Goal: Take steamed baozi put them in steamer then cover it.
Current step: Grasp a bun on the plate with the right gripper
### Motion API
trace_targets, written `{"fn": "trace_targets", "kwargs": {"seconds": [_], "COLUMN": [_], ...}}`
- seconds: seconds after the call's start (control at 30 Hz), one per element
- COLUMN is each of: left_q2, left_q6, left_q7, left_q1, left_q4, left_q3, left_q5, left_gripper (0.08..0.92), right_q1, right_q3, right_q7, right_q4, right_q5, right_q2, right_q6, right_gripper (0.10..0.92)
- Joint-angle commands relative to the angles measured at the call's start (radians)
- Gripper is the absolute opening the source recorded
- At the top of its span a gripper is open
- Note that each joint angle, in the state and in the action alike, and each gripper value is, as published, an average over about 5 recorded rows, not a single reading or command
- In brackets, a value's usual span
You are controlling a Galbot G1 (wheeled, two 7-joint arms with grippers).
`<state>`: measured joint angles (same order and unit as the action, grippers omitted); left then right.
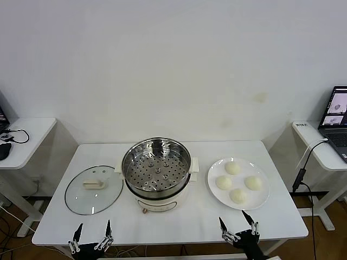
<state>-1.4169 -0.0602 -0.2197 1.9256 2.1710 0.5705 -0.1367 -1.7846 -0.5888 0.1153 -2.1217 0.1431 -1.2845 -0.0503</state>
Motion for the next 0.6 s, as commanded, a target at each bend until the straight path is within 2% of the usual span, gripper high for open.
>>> {"fn": "trace_targets", "kwargs": {"seconds": [0.03, 0.27, 0.6], "left_q2": [0.001, 0.01, 0.006], "left_q6": [0.083, 0.199, 0.205], "left_q7": [-0.018, -0.029, 0.013], "left_q1": [0.003, -0.03, -0.055], "left_q4": [0.031, 0.079, 0.066], "left_q3": [0.003, 0.032, 0.049], "left_q5": [-0.002, 0.038, 0.16], "left_gripper": [0.823, 0.823, 0.823], "right_q1": [0.035, 0.167, 0.428], "right_q3": [-0.042, -0.116, -0.129], "right_q7": [0.0, 0.033, 0.197], "right_q4": [-0.009, 0.023, 0.184], "right_q5": [-0.053, -0.195, -0.333], "right_q2": [0.031, 0.158, 0.459], "right_q6": [-0.036, -0.113, -0.205], "right_gripper": [0.823, 0.823, 0.823]}}
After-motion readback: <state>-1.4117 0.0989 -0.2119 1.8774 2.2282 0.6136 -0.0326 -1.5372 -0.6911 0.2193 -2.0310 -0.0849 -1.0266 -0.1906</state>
